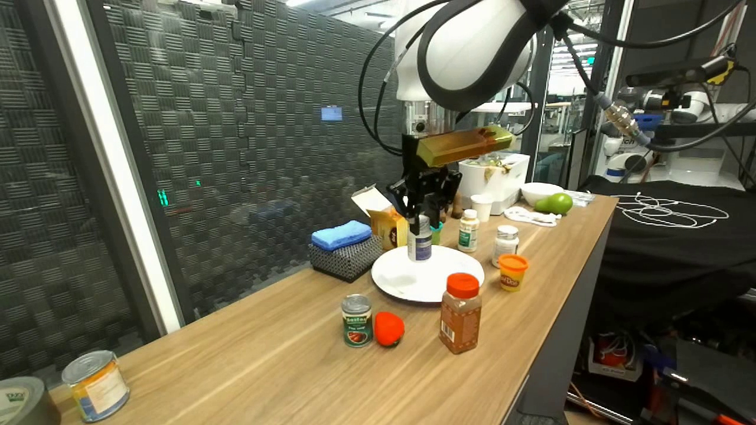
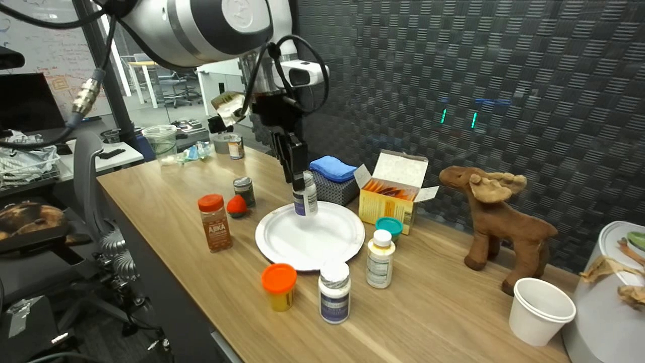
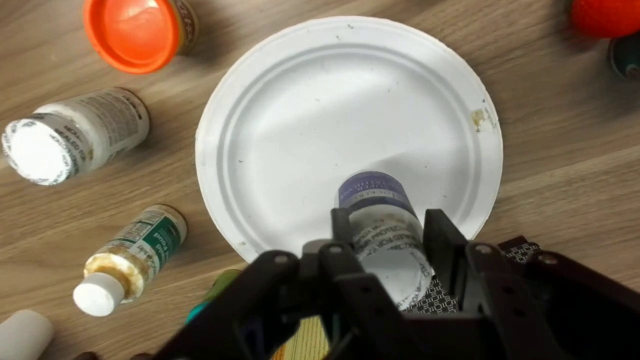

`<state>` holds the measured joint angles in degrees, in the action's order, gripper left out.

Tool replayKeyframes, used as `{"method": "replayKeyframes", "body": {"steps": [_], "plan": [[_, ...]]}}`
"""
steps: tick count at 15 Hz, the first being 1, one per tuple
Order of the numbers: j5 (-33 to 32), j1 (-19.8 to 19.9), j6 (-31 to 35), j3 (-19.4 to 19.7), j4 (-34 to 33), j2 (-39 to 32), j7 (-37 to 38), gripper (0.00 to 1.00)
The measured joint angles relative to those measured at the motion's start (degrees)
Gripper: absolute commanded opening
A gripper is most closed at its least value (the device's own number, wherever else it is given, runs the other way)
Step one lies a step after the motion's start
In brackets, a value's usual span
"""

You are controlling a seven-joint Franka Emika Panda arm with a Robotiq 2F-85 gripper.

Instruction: Put all the bottles and the orange plushie surrounding the white plate, on the white plate

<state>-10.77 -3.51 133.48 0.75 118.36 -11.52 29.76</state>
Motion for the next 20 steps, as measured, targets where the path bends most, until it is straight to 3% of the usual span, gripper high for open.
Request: {"method": "replayKeyframes", "body": {"steps": [10,11,13,16,20], "plan": [[1.57,0.68,1.3,1.38,-6.58,-8.31,-0.79,0.17],[1.57,0.68,1.3,1.47,-7.12,-8.79,-0.85,0.66],[1.76,0.64,1.25,1.47,-7.68,-9.42,-1.86,0.72],[2.13,0.17,1.13,1.34,-7.68,-9.53,-3.47,0.96],[1.74,-2.7,1.12,1.11,-7.48,-8.08,-3.17,1.0]]}}
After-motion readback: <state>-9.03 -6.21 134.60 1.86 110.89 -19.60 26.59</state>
